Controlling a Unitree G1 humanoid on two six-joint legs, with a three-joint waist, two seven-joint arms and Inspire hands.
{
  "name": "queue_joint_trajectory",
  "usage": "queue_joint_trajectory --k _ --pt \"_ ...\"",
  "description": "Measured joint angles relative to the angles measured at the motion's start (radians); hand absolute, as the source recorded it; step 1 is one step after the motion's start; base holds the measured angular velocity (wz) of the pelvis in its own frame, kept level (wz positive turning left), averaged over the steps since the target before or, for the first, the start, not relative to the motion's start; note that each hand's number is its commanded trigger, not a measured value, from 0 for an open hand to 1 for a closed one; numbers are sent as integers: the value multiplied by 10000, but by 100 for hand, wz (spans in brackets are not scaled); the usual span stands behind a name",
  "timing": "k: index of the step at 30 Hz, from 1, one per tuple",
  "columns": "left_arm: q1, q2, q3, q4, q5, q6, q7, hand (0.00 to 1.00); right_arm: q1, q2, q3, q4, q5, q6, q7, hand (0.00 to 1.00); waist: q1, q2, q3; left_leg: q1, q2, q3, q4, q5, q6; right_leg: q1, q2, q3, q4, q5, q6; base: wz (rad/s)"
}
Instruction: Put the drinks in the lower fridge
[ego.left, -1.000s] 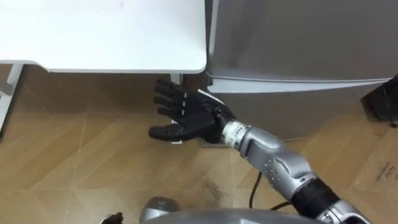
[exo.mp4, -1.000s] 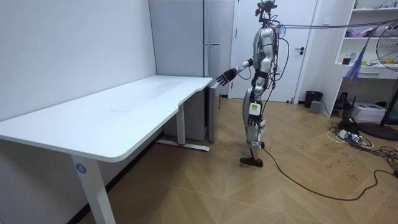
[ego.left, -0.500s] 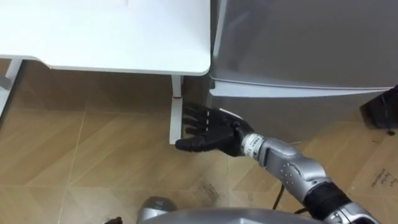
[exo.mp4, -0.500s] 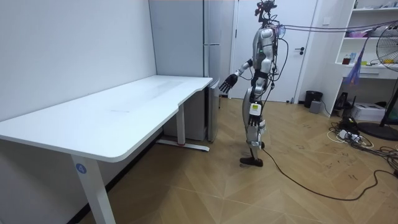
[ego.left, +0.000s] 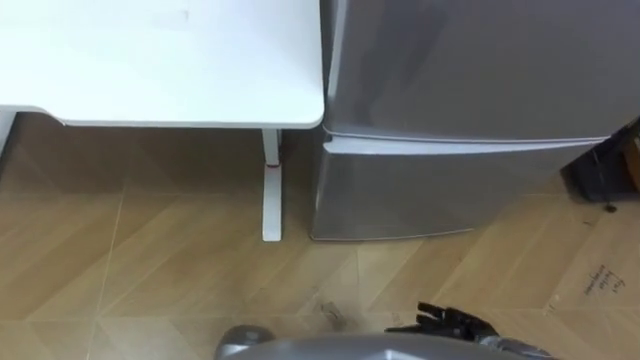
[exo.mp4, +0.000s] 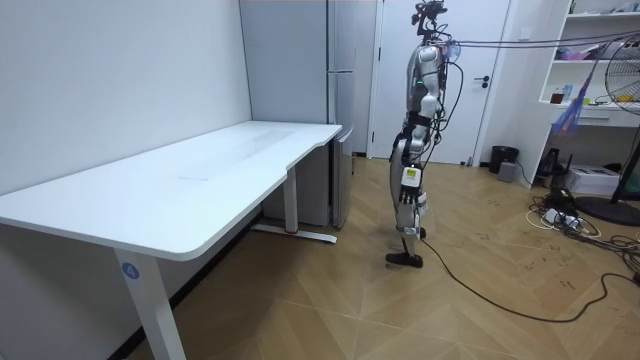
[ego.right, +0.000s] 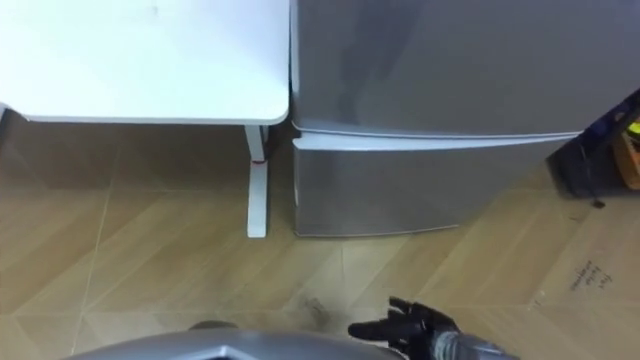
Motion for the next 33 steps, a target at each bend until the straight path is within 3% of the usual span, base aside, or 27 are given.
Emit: queue_joint_trajectory --k 3,8,17,26,33 --pt "200 3 224 112 -12 0 12 0 74 190 -731 451 301 -10 -81 0 -261 17 11 68 -41 -6 11 -4 -4 93 -17 157 -30 -132 -94 0" --pt "227 13 370 350 -2 38 -6 0 128 185 -1041 621 435 -2 -380 0 -457 104 40 135 -69 -38 9 1 1 167 -29 226 -41 -165 -95 0" --pt "13 -47 395 331 513 38 -20 0 129 203 -1051 626 225 4 -484 0 -455 -6 25 376 -314 96 -26 20 70 373 -275 256 -45 -268 30 1" --pt "4 -278 399 279 655 137 -2 0 101 306 -1256 586 -347 17 -687 0 -498 -31 38 490 -335 131 80 16 74 664 -286 217 -121 -390 61 9" --pt "68 -324 1182 269 1262 206 -129 0 85 337 -1637 569 -993 39 -647 0 -468 -99 48 476 -338 130 74 16 74 652 -286 220 -121 -405 57 1"
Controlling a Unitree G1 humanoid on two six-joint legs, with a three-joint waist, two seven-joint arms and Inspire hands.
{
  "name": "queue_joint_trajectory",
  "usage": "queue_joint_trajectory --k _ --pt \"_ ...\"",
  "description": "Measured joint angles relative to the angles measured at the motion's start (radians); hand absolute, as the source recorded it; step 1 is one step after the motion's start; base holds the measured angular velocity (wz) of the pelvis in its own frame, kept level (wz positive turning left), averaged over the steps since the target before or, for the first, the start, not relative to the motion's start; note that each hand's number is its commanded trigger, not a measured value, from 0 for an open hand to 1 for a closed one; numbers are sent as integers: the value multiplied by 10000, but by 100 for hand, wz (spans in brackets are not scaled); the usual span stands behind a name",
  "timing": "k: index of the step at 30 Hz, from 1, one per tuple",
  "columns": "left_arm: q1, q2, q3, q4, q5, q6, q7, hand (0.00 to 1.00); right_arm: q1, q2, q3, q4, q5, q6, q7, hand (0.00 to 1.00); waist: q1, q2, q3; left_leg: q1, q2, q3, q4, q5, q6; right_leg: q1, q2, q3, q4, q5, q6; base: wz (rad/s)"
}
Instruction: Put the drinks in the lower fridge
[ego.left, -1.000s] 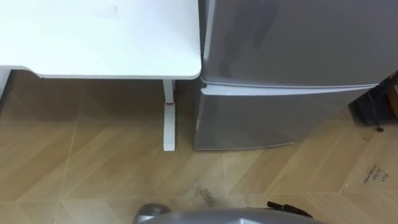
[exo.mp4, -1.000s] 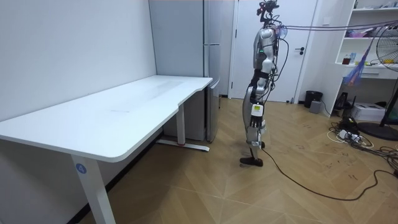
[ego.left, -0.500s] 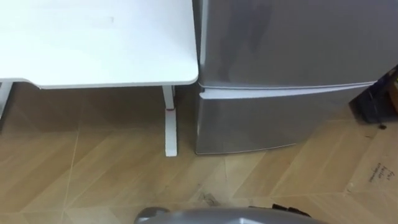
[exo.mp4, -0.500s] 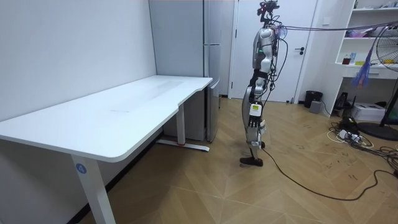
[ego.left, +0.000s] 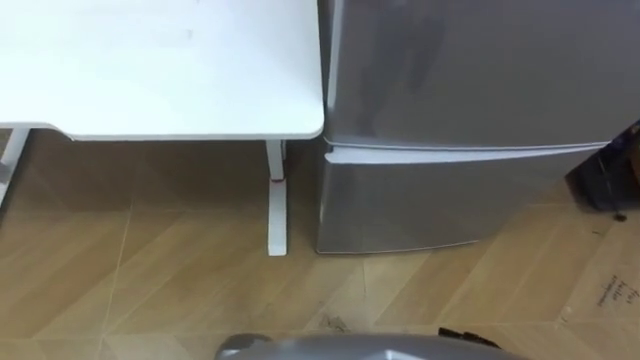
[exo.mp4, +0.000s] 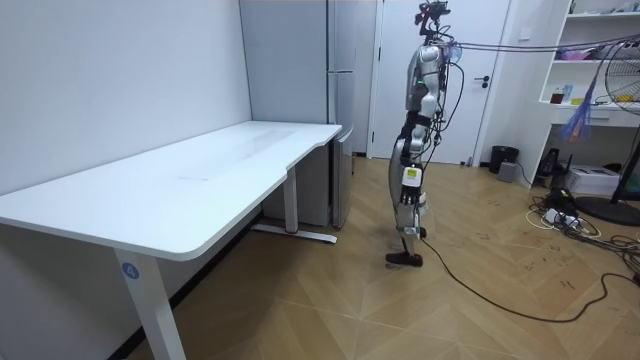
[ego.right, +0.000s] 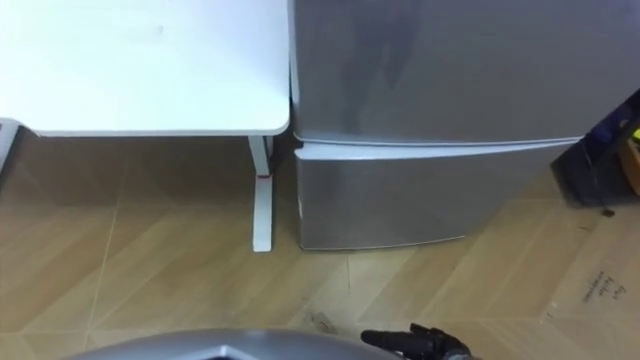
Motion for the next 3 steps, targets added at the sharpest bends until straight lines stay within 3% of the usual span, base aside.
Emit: queue_joint_trajectory --k 3 --pt "-17 3 70 -1 50 28 -60 0 -55 5 -10 -39 -212 99 -10 0 -2 -10 -8 0 -1 1 0 0 0 2 0 -4 0 -5 -4 0"
